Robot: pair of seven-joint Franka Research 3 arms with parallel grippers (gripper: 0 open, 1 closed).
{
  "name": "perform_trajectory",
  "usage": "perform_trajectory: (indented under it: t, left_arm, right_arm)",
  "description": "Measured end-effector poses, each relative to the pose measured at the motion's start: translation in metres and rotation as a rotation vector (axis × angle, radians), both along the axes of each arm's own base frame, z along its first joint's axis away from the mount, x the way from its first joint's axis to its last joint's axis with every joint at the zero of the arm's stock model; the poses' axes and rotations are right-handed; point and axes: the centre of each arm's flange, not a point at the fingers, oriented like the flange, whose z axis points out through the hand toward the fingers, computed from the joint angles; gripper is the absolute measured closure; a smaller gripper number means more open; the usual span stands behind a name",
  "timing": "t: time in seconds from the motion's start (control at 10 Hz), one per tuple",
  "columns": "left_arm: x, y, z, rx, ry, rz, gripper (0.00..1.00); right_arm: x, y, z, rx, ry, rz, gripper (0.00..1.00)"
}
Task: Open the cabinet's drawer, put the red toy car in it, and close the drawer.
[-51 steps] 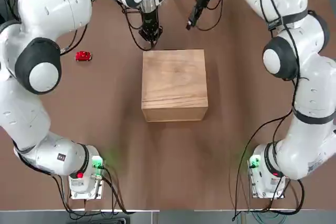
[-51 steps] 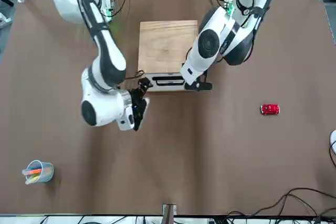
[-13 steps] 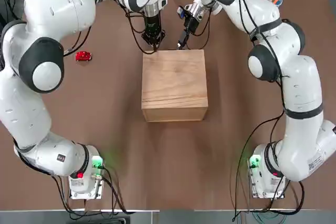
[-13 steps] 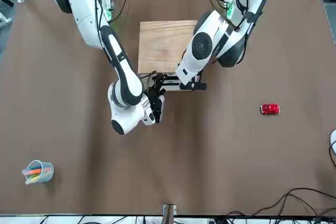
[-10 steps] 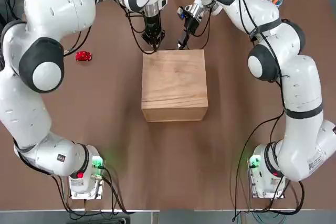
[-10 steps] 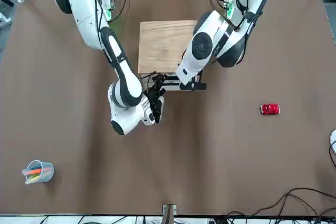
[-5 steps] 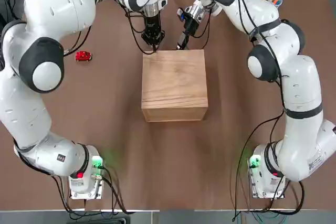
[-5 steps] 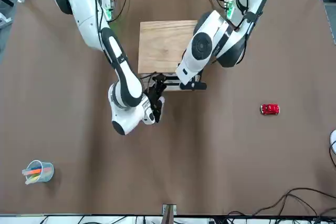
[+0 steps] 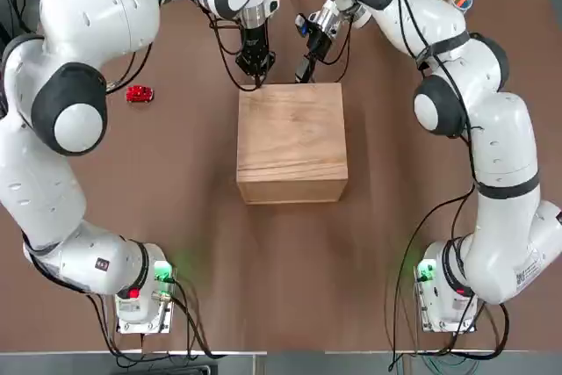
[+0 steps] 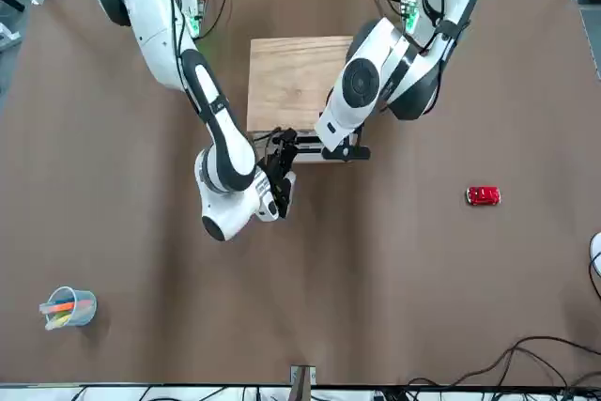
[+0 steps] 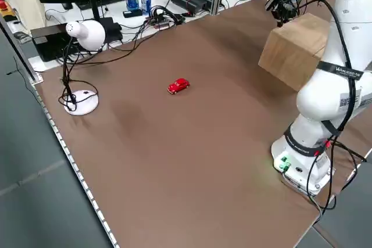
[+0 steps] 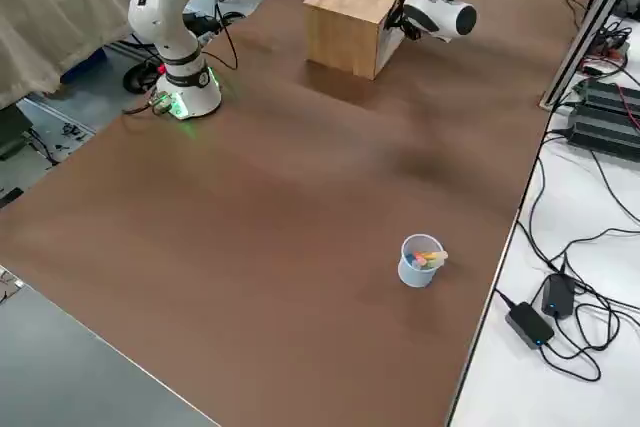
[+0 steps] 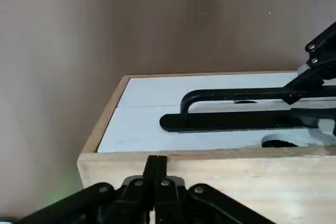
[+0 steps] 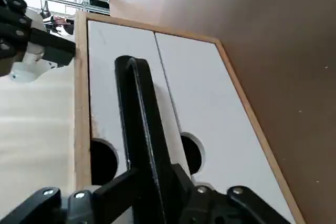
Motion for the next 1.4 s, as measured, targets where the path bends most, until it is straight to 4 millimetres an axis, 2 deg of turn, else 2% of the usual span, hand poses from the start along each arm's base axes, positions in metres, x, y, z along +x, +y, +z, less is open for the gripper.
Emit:
perform_trajectory:
  t: [0.3, 1.2, 1.4]
  left_arm:
    - [0.000, 0.000, 0.000, 0.000, 0.000, 0.000, 0.97]
    - [0.000, 0.000, 0.000, 0.001, 0.001, 0.000, 0.97]
    - [0.000, 0.000, 0.000, 0.001, 0.001, 0.000, 0.97]
  right_arm:
    - [0.005, -0.001, -0.006, -0.004, -0.014, -0.015, 0.68]
    - [0.012, 0.004, -0.002, 0.009, -0.038, -0.016, 0.69]
    - [0.011, 0.005, -0.001, 0.013, -0.037, -0.014, 0.74]
